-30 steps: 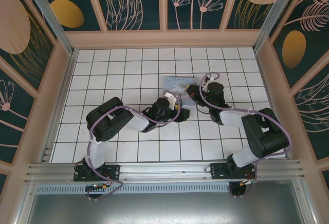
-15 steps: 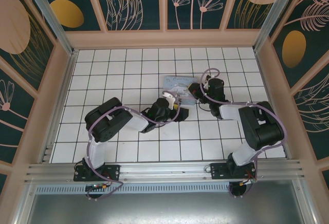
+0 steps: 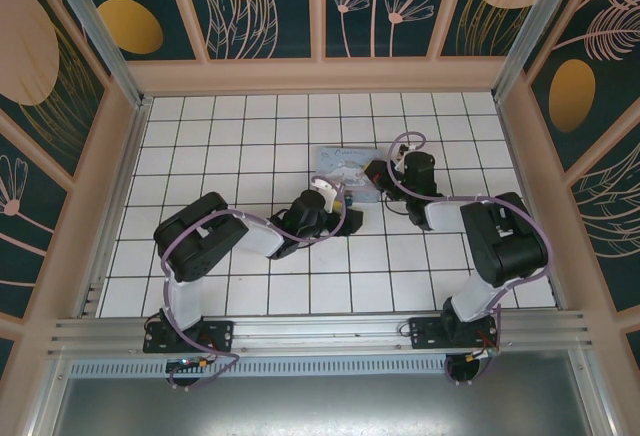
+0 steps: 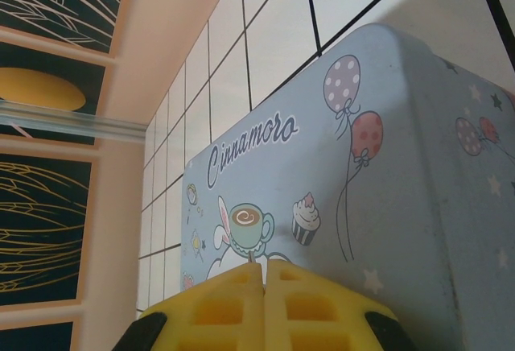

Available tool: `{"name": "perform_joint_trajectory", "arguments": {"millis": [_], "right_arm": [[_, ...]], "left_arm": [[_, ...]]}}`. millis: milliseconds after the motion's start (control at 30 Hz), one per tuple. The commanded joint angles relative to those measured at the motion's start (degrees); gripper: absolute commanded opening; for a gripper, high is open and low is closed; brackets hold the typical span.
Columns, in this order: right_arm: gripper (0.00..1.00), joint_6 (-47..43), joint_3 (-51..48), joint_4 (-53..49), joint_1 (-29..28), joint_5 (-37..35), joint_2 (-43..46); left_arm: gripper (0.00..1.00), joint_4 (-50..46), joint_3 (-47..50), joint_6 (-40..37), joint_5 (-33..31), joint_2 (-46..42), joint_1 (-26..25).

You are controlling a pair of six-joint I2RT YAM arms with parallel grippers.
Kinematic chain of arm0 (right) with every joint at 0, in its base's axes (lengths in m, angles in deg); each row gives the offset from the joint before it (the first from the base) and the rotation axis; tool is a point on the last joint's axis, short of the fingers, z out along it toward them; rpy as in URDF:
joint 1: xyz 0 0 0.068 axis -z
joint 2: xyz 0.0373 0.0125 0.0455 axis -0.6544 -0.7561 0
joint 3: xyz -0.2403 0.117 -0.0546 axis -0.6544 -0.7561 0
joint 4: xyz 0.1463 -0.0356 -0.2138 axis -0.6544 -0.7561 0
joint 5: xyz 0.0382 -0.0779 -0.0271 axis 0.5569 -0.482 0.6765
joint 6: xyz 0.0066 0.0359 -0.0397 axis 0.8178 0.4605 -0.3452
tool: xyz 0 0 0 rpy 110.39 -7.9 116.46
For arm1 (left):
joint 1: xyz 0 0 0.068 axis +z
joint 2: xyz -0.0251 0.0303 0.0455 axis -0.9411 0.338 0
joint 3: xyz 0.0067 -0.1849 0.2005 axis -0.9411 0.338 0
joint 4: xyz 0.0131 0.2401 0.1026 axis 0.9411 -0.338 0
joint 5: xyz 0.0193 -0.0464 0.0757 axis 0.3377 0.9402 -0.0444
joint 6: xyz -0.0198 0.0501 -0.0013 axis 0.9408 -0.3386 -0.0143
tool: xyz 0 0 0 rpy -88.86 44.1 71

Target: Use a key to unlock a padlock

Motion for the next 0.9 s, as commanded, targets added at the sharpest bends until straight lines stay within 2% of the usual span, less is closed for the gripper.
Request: {"name": "perform_joint_trajectory", "arguments": {"millis": [0, 867], "right_arm": [[0.0, 0.0, -0.8, 0.3, -0.1, 0.9, -1.4], [0.0, 0.0, -0.3, 0.5, -1.2, 1.0, -3.6]], "left_arm": [[0.81, -1.0, -1.6, -2.3, -1.5, 1.6, 0.8], [0.81, -4.2, -10.7, -4.0, 3.6, 10.6, 2.0]]}}
